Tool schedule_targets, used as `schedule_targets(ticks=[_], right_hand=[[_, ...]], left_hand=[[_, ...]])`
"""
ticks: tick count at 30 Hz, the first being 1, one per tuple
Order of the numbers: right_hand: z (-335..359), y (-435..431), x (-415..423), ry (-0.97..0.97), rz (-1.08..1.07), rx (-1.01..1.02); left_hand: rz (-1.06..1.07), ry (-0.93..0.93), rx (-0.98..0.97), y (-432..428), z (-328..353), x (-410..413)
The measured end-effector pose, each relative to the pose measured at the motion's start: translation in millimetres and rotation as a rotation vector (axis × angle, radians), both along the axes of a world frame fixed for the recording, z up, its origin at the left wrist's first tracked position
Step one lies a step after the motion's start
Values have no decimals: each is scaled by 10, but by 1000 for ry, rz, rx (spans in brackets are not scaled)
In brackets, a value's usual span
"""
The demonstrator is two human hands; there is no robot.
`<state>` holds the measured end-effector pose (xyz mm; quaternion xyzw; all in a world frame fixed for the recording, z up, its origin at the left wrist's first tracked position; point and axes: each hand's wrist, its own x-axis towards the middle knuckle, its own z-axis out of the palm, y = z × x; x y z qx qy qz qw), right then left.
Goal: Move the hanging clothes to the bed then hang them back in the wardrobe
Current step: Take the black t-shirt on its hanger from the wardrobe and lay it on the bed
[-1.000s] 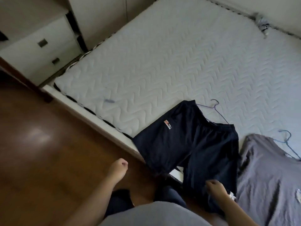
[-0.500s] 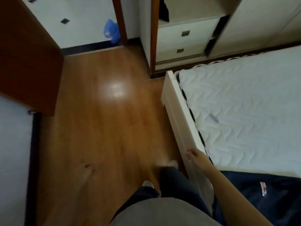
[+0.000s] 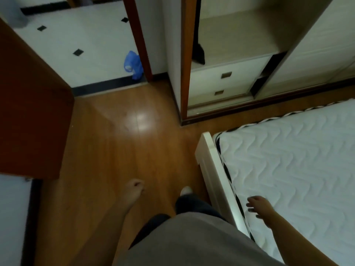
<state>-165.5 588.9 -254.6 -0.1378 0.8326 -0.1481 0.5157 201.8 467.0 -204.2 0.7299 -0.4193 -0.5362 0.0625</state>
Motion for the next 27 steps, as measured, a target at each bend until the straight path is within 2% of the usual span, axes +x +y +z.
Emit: schedule_targets(ticks=[3, 7, 10, 14, 18, 22, 27], right_hand=[[154, -788, -118, -1, -15, -86], [367, -1766, -79, -51, -47, -206], [515, -2393, -97, -73, -88, -303], [720, -2990, -266, 0, -195, -401], [1055, -3714, -515, 88, -300, -486], [1653, -4556, -798, 228, -226, -703], [2363, -5087, -1041, 303, -142, -889]], left_hand=[[-143, 39, -118, -759, 300, -447], [-160, 125, -201, -1447, 553, -832], [-265, 145, -242, -2026, 661, -1056], [-455, 196, -340, -3012, 880, -1428], [-694, 261, -532, -3878, 1398, -1908], [-826, 396, -699, -4501, 1854, -2469], [-881, 509, -834, -4888, 2236, -3031]])
